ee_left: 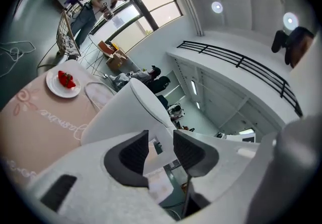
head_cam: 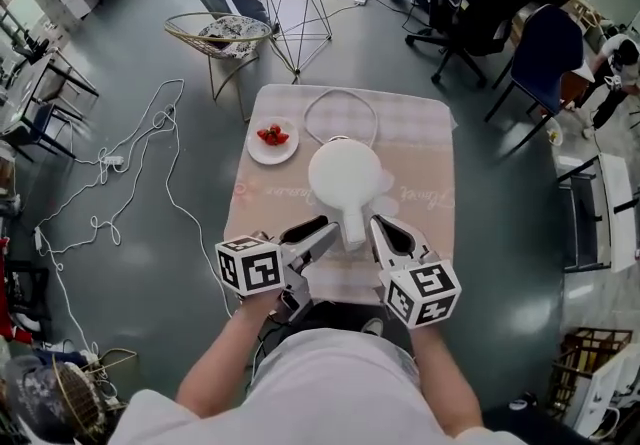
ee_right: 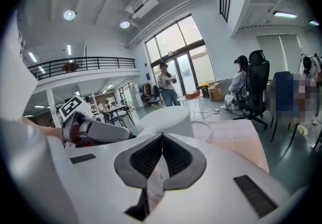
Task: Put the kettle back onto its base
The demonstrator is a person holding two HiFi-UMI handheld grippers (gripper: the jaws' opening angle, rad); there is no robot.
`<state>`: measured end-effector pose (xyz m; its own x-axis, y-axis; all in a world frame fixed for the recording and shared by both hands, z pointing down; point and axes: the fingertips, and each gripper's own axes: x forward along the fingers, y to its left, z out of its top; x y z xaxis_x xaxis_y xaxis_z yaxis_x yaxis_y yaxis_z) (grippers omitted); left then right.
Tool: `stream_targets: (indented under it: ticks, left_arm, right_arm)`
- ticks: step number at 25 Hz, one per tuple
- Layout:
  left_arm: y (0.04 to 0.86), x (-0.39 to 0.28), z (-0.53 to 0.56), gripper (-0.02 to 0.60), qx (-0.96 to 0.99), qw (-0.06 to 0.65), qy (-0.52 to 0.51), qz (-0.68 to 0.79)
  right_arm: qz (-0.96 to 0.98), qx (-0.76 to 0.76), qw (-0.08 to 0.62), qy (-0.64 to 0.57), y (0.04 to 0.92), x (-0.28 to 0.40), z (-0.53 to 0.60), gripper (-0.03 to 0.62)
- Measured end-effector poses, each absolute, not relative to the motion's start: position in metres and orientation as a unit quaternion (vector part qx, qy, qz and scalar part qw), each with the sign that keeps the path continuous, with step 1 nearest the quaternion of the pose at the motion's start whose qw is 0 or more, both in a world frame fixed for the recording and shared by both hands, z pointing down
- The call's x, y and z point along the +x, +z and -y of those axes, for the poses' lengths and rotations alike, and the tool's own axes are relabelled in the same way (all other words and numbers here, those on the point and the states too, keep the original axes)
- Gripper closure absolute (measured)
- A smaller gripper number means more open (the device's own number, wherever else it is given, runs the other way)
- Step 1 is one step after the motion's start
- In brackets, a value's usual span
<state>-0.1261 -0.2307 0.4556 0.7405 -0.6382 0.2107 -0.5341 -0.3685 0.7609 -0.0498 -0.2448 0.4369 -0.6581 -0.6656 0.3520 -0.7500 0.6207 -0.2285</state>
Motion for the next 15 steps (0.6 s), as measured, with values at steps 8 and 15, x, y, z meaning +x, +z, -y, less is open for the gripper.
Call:
stream_targets:
  ticks: [8,15]
  left_arm:
    - [0.453,-0.12,0.21,0.492,0.815,0.369,-0.004,0.446]
    - [0.448,-0.11,0.19,0.538,0.816,0.304,0.053,0.489]
  right_arm:
    - [0.914,0.354,0.11,0.168,0.43,-0.045,0.223,0.589]
    - [0.93,0.318,0.1,0.154,0.424,-0.043,0.203,0.589]
